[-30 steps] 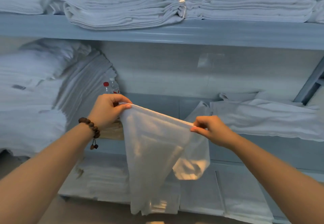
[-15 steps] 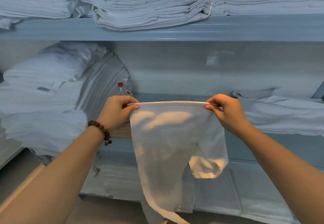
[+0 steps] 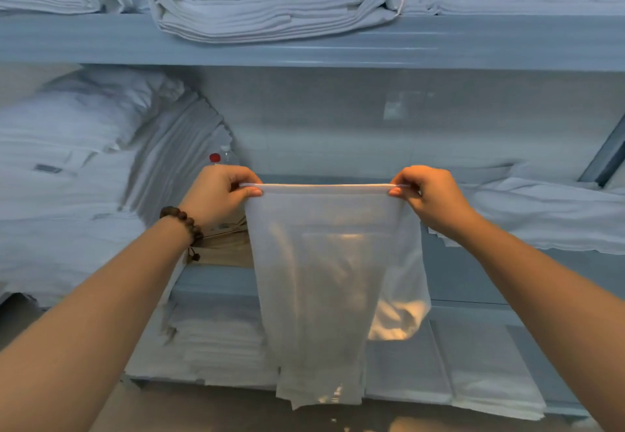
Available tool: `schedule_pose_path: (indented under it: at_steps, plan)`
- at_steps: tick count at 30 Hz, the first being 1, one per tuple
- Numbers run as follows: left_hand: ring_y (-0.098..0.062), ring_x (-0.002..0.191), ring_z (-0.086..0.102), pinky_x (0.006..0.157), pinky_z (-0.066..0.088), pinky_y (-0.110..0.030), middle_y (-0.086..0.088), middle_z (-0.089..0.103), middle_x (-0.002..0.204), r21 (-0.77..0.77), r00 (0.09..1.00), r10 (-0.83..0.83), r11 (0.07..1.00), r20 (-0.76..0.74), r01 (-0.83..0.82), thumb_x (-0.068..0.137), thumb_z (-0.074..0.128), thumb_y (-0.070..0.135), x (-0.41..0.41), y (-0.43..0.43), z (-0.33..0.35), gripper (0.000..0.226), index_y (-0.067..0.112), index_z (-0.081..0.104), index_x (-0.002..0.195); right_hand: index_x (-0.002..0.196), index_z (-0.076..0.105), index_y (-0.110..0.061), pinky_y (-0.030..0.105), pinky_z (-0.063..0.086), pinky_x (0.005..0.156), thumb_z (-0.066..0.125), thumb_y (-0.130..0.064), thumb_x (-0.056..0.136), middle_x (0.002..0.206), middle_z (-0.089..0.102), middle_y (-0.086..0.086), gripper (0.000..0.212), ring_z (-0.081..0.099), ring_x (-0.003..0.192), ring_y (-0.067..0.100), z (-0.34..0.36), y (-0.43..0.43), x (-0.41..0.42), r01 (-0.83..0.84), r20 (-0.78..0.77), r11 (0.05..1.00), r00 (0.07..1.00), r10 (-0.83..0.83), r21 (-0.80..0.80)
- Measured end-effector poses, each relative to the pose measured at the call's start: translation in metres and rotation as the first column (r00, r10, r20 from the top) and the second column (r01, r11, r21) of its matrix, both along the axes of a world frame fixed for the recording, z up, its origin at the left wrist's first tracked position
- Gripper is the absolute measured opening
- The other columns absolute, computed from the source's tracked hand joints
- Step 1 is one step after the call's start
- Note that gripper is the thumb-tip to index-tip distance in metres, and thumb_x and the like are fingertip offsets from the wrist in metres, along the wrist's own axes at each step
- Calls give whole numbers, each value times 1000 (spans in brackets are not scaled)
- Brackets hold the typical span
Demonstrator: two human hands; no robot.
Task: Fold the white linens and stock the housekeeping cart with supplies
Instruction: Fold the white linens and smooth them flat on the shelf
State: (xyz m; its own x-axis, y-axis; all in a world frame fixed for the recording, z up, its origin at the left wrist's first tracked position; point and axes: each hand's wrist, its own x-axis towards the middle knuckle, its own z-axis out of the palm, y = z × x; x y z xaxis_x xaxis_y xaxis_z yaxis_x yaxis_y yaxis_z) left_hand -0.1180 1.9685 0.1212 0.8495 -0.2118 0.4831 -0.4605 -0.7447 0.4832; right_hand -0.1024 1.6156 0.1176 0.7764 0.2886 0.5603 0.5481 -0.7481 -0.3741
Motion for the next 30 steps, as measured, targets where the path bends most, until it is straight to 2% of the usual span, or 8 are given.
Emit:
schedule_pose_path:
  at_steps: [6,8,12,15,22,25,28,30]
  plan:
    - [-18,75,64,63,47,-19,2,70,85,28,998,65,998,-18,-65,86,69,15,25,6,13,4,17,73,88,86,68,2,21,29,65,67,-6,86,84,66,15,8,52,76,22,4,9,20,9,22,999,1000,-8,-37]
    - [-17,81,62,71,46,-26,3,70,88,39,996,86,996,-32,-85,86,69,15,37,6,10,6,14,73,90,88,68,3,22,30,66,67,-6,87,87,66,18,9,57,81,28,1,11,33,14,10,999,1000,-13,-47]
    - [-4,75,57,64,37,-9,6,67,86,-32,986,122,991,-111,-127,85,70,14,75,2,0,4,18,71,84,91,68,1,27,38,72,64,-9,89,92,67,16,11,60,89,31,-7,12,71,12,-55,999,998,-15,-41]
    - [3,70,57,58,40,-8,10,66,81,-60,973,138,987,-185,-151,85,70,15,109,-3,-12,9,22,69,81,95,69,-3,34,43,83,62,-14,91,98,67,13,13,58,94,27,-16,11,110,57,-171,998,983,-63,-41]
    - [-15,63,60,52,58,-26,-4,60,73,-374,909,70,896,-411,-238,86,67,2,210,-12,-44,12,10,68,78,83,70,-2,29,45,62,66,-12,88,78,70,17,12,57,48,25,-45,16,207,100,-256,994,963,-84,51]
    - [-19,61,62,52,58,-28,-5,61,77,-326,897,124,904,-424,-278,87,67,5,249,-10,-65,10,9,67,79,85,71,0,31,45,64,67,-9,87,81,70,16,11,48,41,5,-61,24,245,118,-276,993,955,-108,22]
    - [-25,62,64,65,60,-39,-4,63,79,-209,898,191,934,-397,-291,88,67,9,283,-5,-92,12,13,66,77,88,72,0,32,44,70,68,-11,86,89,70,14,11,52,58,17,-80,31,279,137,-273,990,952,-141,-34]
    - [-29,75,65,71,56,-34,-11,68,88,-67,924,221,965,-313,-253,89,67,12,305,-1,-112,7,7,70,86,89,72,-4,33,44,76,69,-14,85,93,68,13,12,57,79,24,-98,33,300,165,-287,984,942,-177,-66]
